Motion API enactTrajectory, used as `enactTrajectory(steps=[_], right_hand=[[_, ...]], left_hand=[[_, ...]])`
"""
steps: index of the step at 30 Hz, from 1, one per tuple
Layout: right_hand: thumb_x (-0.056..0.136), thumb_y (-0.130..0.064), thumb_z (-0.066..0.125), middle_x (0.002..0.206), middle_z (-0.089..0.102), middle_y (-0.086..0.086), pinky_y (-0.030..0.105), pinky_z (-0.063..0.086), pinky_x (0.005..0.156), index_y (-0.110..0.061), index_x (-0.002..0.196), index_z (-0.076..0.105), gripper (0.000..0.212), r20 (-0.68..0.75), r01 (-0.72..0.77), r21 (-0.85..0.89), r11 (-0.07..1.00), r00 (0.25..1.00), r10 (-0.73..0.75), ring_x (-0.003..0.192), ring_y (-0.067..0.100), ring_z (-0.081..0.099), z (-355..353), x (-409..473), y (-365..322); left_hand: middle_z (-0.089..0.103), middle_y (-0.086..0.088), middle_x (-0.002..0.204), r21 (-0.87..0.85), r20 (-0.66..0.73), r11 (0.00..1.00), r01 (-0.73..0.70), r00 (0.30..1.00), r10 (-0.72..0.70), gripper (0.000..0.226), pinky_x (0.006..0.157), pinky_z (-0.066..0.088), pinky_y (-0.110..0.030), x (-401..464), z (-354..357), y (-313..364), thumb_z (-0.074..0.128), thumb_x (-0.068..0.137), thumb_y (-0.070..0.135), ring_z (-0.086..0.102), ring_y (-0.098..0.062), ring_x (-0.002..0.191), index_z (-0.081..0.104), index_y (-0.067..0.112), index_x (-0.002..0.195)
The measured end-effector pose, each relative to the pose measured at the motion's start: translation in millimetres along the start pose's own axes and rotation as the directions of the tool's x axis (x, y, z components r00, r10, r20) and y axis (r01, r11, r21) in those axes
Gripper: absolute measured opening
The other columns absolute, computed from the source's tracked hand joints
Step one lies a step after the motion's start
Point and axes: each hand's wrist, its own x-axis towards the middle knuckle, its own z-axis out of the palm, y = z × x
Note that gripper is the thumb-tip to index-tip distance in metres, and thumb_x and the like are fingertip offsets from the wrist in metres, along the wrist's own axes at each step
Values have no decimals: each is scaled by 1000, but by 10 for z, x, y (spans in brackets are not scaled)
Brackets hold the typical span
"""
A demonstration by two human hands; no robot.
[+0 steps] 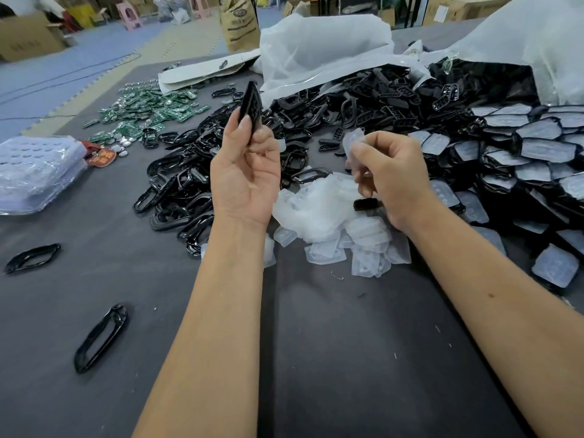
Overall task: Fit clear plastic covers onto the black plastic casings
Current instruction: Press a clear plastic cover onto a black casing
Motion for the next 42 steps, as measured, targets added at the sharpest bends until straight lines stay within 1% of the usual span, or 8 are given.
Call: enactTrajectory(steps=[6, 13, 16, 19, 24, 29, 35, 42], right_hand=[[96, -5, 69, 68, 59, 9, 25, 40, 43, -5, 93, 75, 6, 43, 8, 158, 987, 999, -15, 52, 15, 50, -24, -8, 83], [95, 0, 65, 62, 55, 2, 25, 37, 44, -7, 85, 69, 12, 37, -30, 174, 984, 999, 24, 50, 15, 46, -33, -37, 51], [95, -8, 69, 58, 51, -2, 25, 35, 44, -12, 75, 63, 22, 31, -53, 193, 980, 998, 48, 50, 15, 44, -36, -41, 44], [96, -11, 68, 57, 48, 0, 25, 36, 44, -14, 67, 54, 31, -1, -73, 215, 974, 997, 75, 54, 17, 45, -45, -24, 51], [75, -8, 61, 78, 62, 14, 25, 35, 45, -8, 66, 47, 16, -59, -75, 225, 972, 994, 91, 65, 21, 56, -36, -8, 69], [81, -5, 70, 69, 61, 13, 22, 31, 42, -15, 61, 45, 34, -65, -43, 268, 962, 996, 63, 51, 17, 50, -38, 6, 89], [100, -35, 68, 66, 58, 6, 25, 35, 43, -13, 66, 60, 41, -80, -60, 346, 936, 992, 93, 53, 16, 51, -32, 37, 89], [95, -6, 71, 69, 63, 2, 25, 43, 47, -7, 87, 65, 10, -138, 38, 212, 976, 990, -8, 57, 14, 56, -37, 54, 159]], left_hand=[[63, -15, 87, 229, 88, 973, 35, 994, -56, 23, 58, 48, -21, -33, 59, 16, 56, 85, -12, 52, -17, 60, 74, 3, 87], [60, -18, 97, 218, 122, 971, 99, 984, -128, 26, 57, 51, -22, -54, 32, 93, 53, 87, -11, 52, -17, 62, 76, 2, 90], [70, -21, 91, 425, -8, 895, 134, 990, -144, 26, 58, 52, -20, -32, 7, -68, 57, 85, -16, 55, -17, 62, 72, 1, 99], [68, -14, 80, 620, -128, 779, 95, 992, -19, 25, 52, 47, -17, 12, -23, -294, 57, 90, -16, 57, -14, 55, 69, 5, 99], [66, -6, 72, 818, -92, 574, 47, 994, 50, 25, 53, 46, -19, -4, -144, -478, 65, 87, -15, 58, -14, 55, 72, 7, 95], [68, -6, 74, 859, -92, 509, 54, 995, 50, 22, 57, 50, -20, 15, -174, -509, 67, 87, -15, 59, -16, 55, 71, 5, 97], [68, -7, 71, 861, -89, 506, 50, 995, 53, 22, 57, 52, -19, 4, -167, -519, 66, 88, -15, 58, -15, 53, 71, 4, 95], [64, -18, 79, 860, -87, 508, 36, 993, 76, 19, 57, 52, -20, 1, -158, -533, 66, 87, -16, 56, -17, 52, 69, 1, 96]])
